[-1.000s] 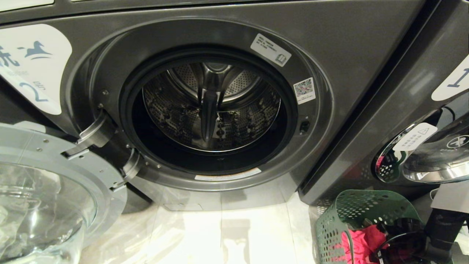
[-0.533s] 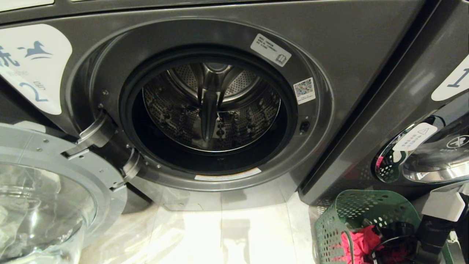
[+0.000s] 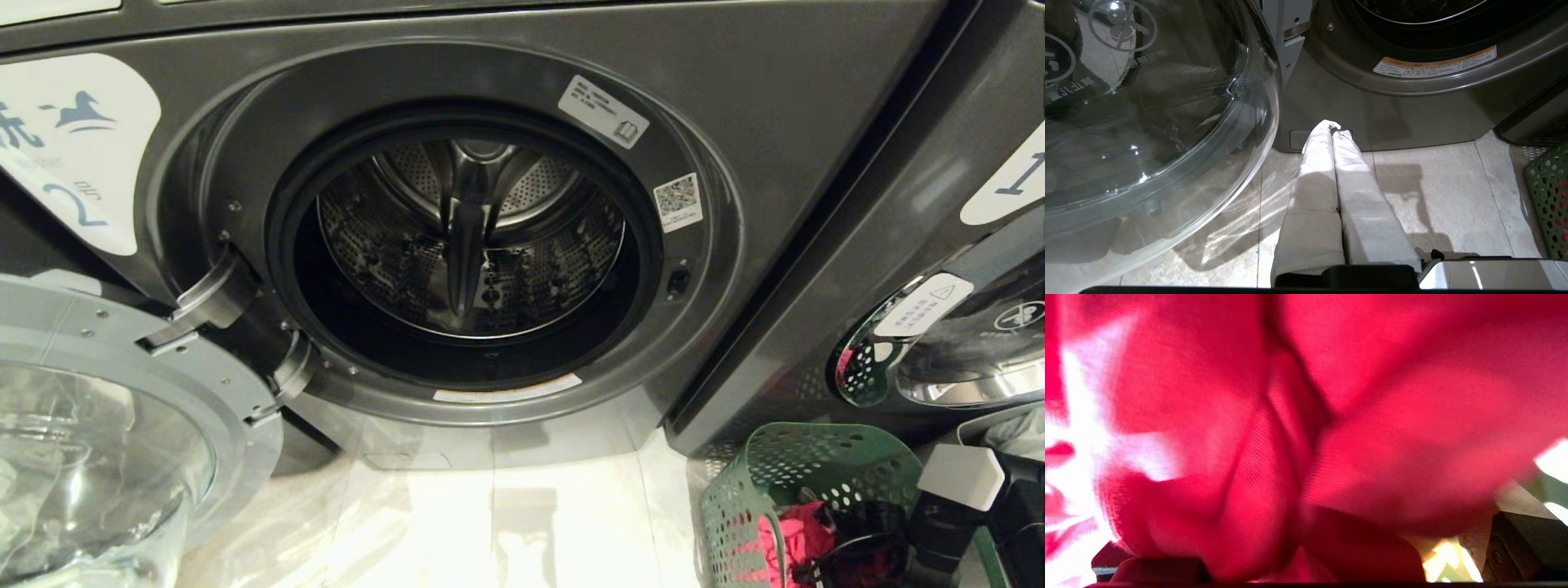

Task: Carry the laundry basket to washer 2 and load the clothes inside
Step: Place the clothes into the washing machine

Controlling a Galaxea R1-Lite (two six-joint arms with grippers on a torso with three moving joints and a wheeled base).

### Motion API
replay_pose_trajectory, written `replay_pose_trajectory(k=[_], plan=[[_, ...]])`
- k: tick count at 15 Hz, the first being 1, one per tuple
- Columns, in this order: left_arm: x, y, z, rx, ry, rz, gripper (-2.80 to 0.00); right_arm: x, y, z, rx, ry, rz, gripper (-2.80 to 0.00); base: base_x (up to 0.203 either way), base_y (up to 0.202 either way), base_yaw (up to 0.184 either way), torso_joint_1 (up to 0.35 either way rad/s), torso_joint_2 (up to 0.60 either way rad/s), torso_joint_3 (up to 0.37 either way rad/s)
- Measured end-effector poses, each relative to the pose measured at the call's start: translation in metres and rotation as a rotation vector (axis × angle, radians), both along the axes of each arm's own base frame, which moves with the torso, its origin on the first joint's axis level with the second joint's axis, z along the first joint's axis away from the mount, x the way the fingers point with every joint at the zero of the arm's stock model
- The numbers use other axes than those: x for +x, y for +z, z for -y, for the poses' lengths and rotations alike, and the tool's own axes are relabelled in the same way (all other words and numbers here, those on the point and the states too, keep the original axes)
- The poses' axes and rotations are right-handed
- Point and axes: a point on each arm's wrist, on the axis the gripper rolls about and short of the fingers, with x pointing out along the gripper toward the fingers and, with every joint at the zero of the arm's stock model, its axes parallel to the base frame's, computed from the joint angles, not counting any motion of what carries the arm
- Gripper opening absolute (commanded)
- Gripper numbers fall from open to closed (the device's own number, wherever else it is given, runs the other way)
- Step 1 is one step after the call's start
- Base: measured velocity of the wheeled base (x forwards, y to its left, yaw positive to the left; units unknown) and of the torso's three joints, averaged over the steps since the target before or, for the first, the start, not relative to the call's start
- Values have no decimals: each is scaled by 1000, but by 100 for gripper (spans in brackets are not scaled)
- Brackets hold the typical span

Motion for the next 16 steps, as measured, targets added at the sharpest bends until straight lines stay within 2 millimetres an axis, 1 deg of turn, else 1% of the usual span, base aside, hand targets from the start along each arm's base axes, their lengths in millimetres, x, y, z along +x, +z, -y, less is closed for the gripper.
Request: replay_pose_trajectory(k=[3, 5, 10, 16], plan=[[0, 0, 0, 0, 0, 0, -280, 0, -4, -18, 85, 51, -30, 0, 0, 0, 0, 0, 0, 0], [0, 0, 0, 0, 0, 0, -280, 0, -3, -26, 117, 65, -47, 0, 0, 0, 0, 0, 0, 0], [0, 0, 0, 0, 0, 0, -280, 5, 3, -26, 129, 80, -24, 0, 0, 0, 0, 0, 0, 0], [0, 0, 0, 0, 0, 0, -280, 7, -8, -26, 123, 78, -24, 0, 0, 0, 0, 0, 0, 0]])
